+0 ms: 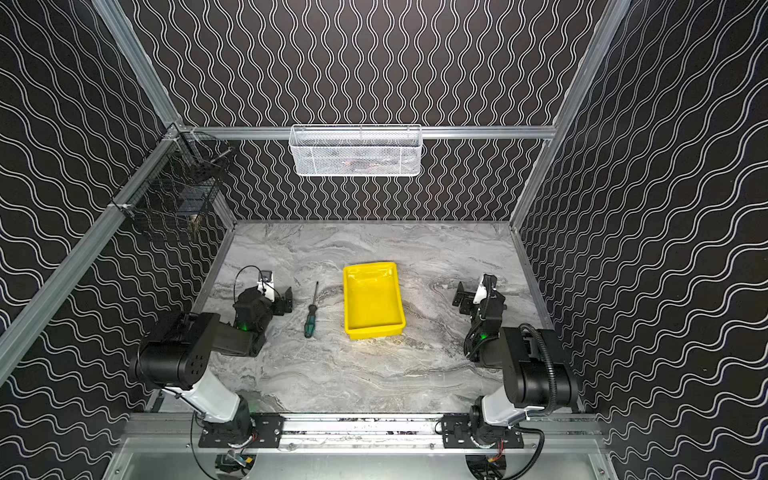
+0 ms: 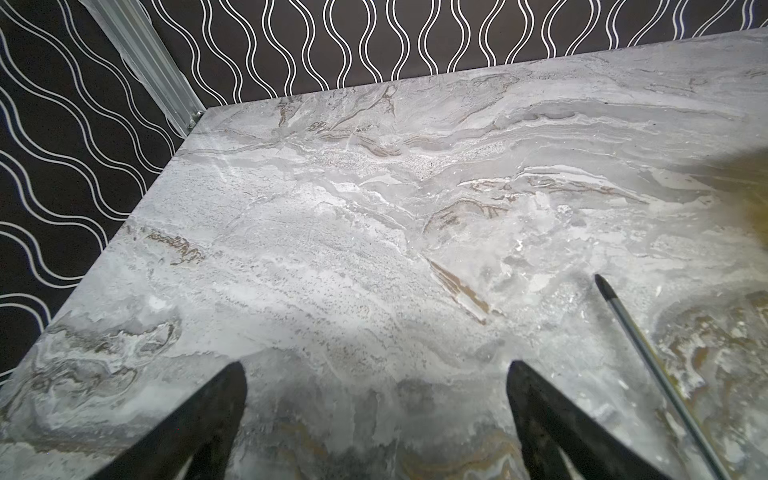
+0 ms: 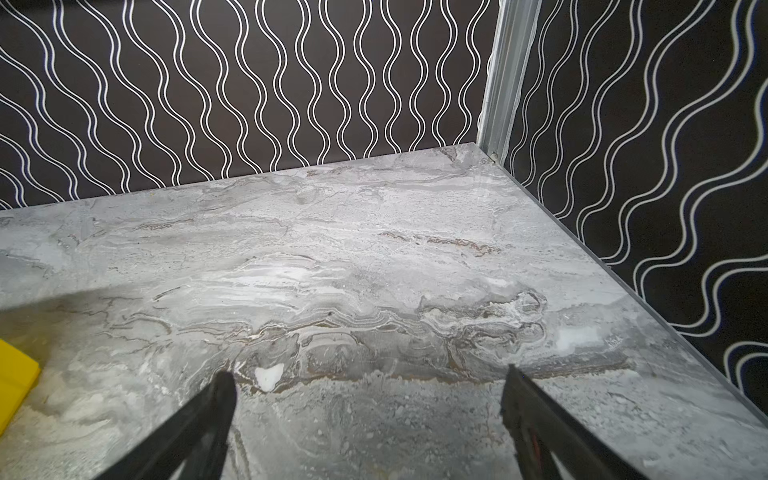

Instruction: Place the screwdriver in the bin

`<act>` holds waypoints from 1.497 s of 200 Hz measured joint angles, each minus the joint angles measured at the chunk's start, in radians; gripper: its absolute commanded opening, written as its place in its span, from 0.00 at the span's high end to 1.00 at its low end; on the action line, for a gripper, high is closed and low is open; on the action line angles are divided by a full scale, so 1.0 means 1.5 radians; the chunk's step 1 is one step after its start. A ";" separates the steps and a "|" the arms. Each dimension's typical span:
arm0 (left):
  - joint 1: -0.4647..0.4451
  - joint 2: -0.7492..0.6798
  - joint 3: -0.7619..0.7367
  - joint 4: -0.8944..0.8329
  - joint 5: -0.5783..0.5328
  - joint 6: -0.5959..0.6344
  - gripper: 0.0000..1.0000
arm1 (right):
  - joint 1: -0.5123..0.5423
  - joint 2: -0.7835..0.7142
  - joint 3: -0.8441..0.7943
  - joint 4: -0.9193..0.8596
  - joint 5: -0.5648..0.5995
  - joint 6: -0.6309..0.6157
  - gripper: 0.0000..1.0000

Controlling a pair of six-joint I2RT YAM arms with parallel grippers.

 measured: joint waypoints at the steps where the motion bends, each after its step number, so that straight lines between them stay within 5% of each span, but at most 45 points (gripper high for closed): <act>1: 0.000 0.000 0.000 0.000 0.000 0.000 0.01 | 0.000 0.000 0.000 0.000 0.000 0.000 0.01; 171: -0.001 -0.001 0.000 0.000 0.000 0.000 0.01 | 0.000 0.000 0.000 0.000 0.000 0.000 0.00; 212: -0.008 -0.058 -0.006 -0.025 -0.054 -0.005 0.01 | 0.000 -0.006 -0.005 0.002 0.002 0.000 0.00; 239: -0.037 -0.179 0.048 -0.167 -0.105 -0.033 0.01 | 0.000 -0.084 0.013 -0.061 0.018 0.004 0.00; 299: -0.042 -0.342 0.291 -0.634 -0.139 -0.216 0.01 | 0.000 -0.257 0.205 -0.433 -0.048 0.055 0.01</act>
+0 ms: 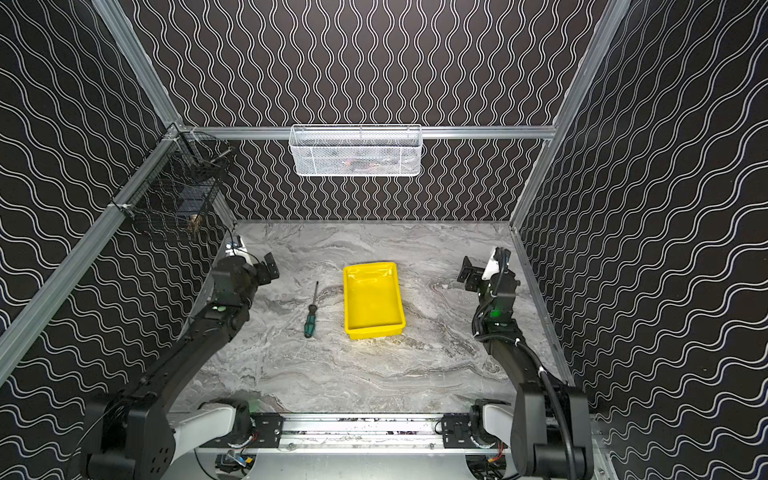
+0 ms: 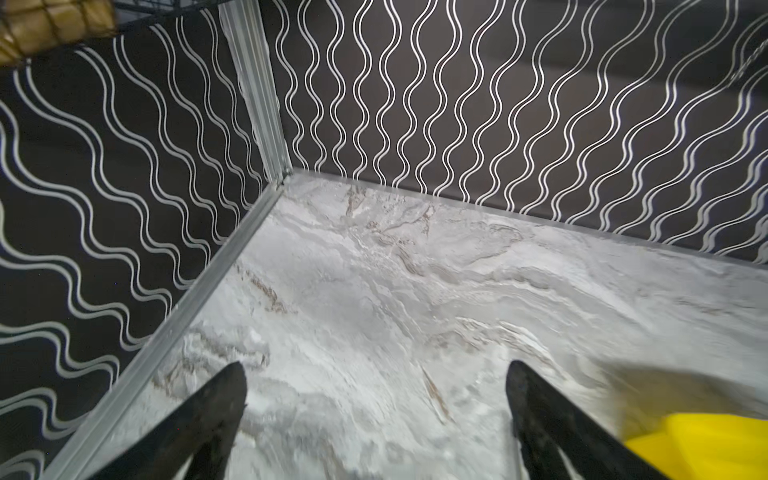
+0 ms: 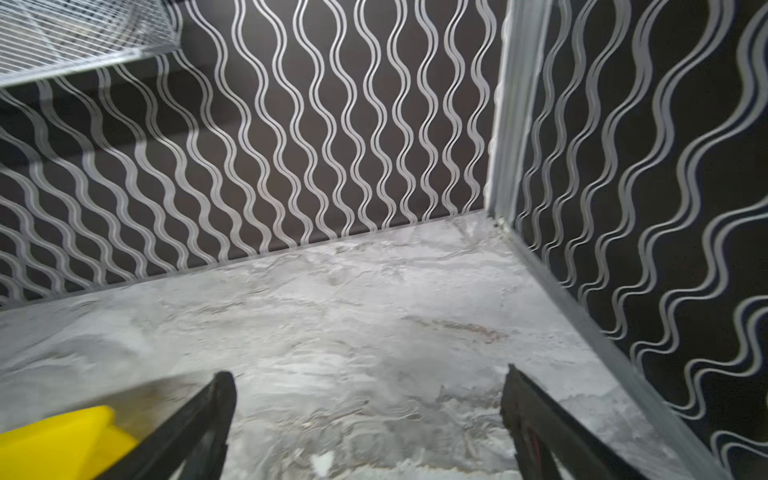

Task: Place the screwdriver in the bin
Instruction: 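Reach the left gripper over the screwdriver handle while the right arm lifts slightly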

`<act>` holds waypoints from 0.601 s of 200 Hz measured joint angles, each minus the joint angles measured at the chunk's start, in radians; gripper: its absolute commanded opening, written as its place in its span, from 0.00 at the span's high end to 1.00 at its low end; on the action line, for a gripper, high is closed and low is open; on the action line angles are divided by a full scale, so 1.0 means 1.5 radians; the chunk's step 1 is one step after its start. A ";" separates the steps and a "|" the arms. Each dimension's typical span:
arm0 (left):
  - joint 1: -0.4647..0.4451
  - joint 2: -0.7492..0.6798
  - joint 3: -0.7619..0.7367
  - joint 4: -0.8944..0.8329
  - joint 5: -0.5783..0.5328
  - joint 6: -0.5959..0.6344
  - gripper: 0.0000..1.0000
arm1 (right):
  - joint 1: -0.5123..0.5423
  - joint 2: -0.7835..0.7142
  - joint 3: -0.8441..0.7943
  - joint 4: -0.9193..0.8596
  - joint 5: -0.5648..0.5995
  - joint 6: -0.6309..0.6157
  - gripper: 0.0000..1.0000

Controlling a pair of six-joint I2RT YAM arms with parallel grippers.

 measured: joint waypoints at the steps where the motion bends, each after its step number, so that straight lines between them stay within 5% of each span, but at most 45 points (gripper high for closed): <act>1: 0.000 0.000 0.003 -0.005 0.001 -0.002 0.01 | 0.000 -0.003 0.004 -0.008 -0.003 0.001 0.00; 50: -0.012 0.007 0.156 -0.312 0.089 -0.102 0.01 | 0.002 -0.037 0.160 -0.266 -0.096 0.030 0.00; 120: -0.162 -0.019 0.135 -0.525 0.128 -0.170 0.01 | 0.003 -0.031 0.163 -0.385 -0.212 0.068 0.01</act>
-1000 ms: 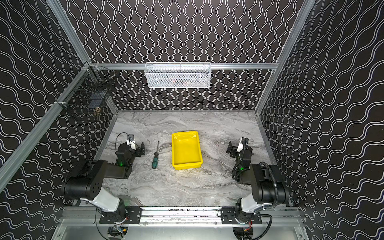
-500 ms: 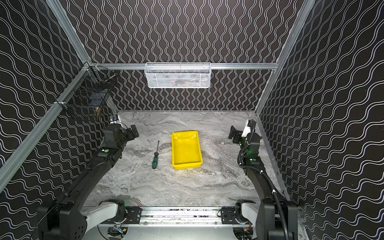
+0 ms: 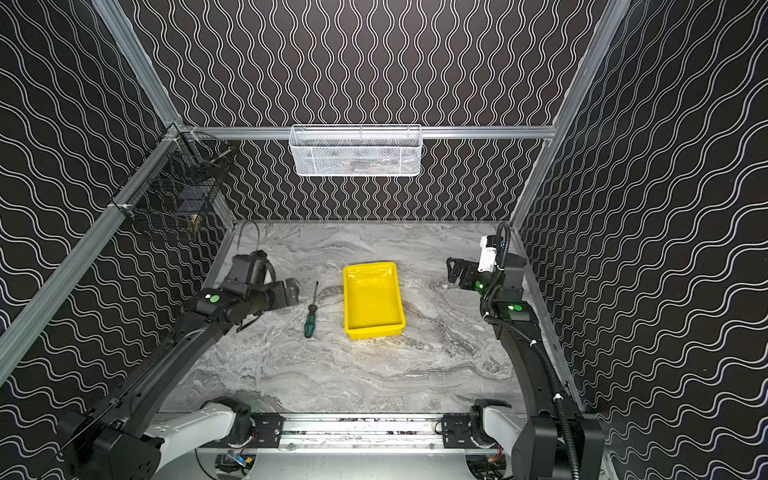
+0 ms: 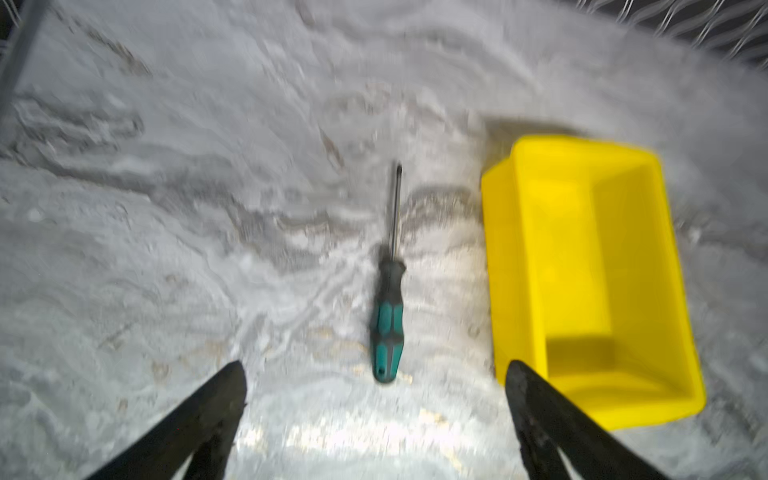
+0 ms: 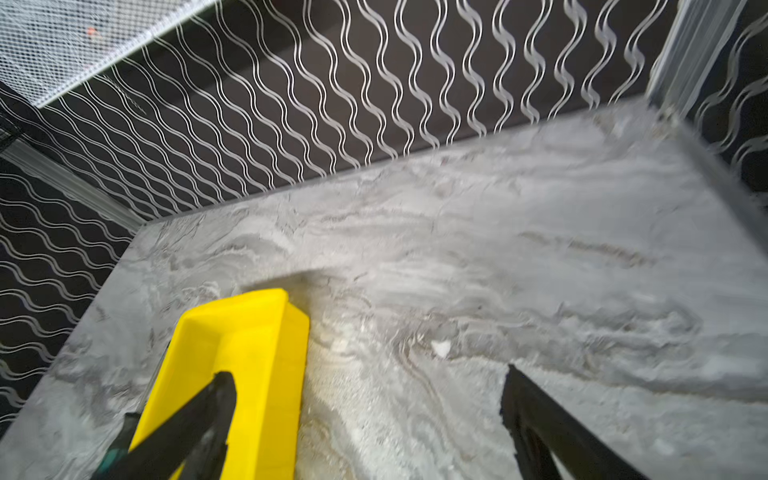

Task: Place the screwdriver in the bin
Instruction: 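Reach the left gripper over the screwdriver handle while the right arm lifts slightly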

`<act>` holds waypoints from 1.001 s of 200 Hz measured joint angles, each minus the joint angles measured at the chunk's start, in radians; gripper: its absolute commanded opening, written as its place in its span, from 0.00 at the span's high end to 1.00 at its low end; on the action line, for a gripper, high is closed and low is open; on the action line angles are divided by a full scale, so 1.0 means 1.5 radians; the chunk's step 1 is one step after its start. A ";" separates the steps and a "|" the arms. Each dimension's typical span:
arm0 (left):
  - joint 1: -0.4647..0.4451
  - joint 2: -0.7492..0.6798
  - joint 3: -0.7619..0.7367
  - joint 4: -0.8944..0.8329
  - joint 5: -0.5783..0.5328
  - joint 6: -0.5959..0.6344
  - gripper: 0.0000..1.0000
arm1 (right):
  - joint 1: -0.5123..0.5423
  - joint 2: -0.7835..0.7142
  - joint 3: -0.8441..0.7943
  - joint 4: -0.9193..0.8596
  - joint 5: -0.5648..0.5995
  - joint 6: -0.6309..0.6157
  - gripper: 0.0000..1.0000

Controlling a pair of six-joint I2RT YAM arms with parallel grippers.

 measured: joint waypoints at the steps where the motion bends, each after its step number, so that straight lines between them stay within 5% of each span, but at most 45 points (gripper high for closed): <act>1: -0.002 0.000 -0.001 -0.001 -0.001 -0.001 0.01 | 0.000 0.001 0.000 0.000 -0.001 0.000 0.01; 77: -0.098 0.104 -0.066 0.024 -0.001 -0.040 0.02 | 0.011 0.027 -0.013 -0.007 -0.036 0.002 0.00; 200: -0.104 0.312 -0.040 0.137 -0.001 -0.024 0.14 | 0.068 0.000 -0.027 -0.004 -0.096 -0.049 0.01</act>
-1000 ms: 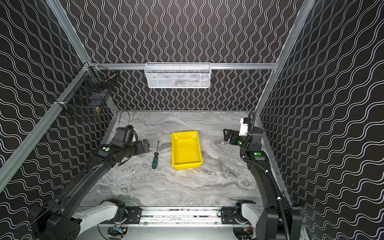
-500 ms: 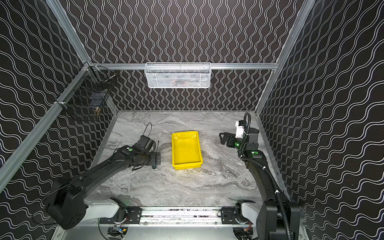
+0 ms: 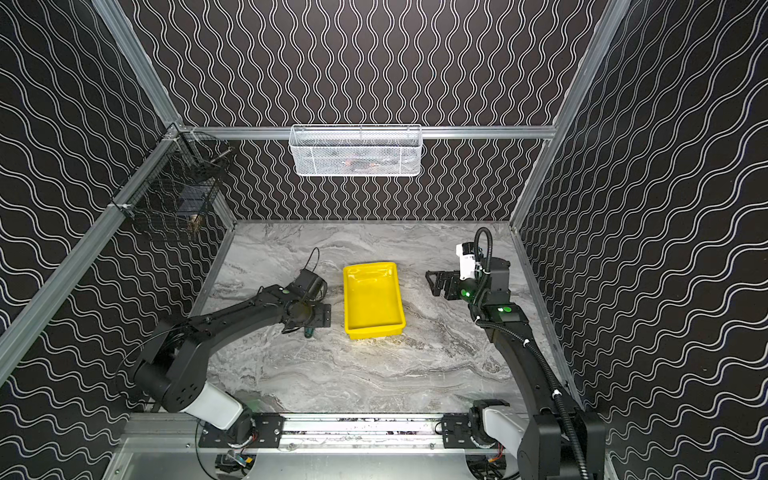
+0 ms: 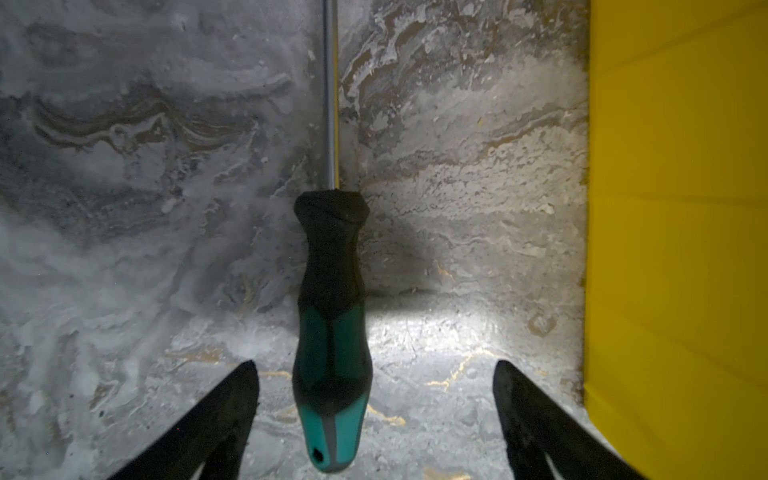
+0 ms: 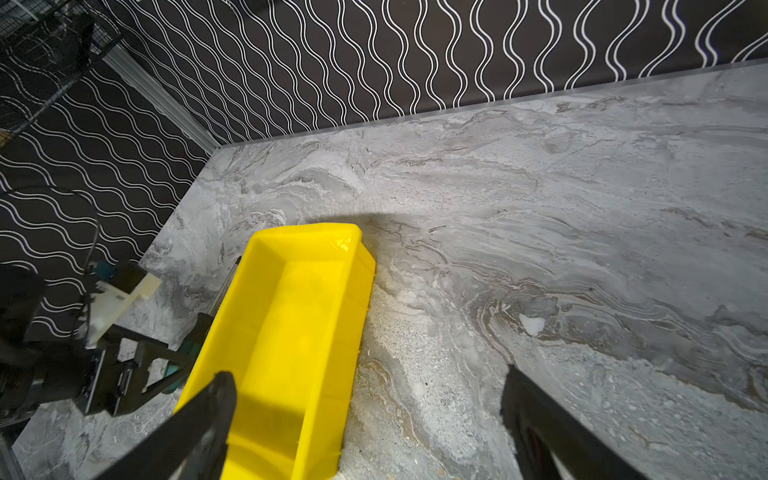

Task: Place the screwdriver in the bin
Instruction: 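Reach the left gripper over the screwdriver handle while the right arm lifts slightly, then lower the left gripper and close it on the green screwdriver handle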

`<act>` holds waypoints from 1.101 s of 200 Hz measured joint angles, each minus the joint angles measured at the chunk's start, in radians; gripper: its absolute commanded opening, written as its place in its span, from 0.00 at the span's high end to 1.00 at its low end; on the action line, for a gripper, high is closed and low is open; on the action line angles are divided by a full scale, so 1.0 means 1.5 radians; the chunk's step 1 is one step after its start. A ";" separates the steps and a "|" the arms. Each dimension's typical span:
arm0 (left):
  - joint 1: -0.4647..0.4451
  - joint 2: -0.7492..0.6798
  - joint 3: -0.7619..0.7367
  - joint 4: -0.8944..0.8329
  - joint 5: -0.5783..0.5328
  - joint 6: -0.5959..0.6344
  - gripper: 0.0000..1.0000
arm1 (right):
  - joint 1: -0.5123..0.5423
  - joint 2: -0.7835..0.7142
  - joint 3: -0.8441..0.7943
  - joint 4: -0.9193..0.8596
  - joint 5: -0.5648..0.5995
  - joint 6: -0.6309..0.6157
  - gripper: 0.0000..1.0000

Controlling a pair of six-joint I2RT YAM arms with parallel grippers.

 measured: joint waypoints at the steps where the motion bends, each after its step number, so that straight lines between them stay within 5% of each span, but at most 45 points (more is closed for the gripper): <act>1: 0.000 0.000 0.000 0.000 0.000 0.001 0.14 | 0.000 0.000 0.000 0.000 0.000 -0.001 0.01; 136: 0.001 0.063 -0.009 0.031 -0.048 0.024 0.41 | 0.001 0.000 0.000 0.000 -0.005 -0.007 0.01; 220: 0.006 0.064 -0.014 0.075 -0.051 0.027 0.86 | 0.001 0.000 0.002 -0.001 -0.003 -0.006 0.01</act>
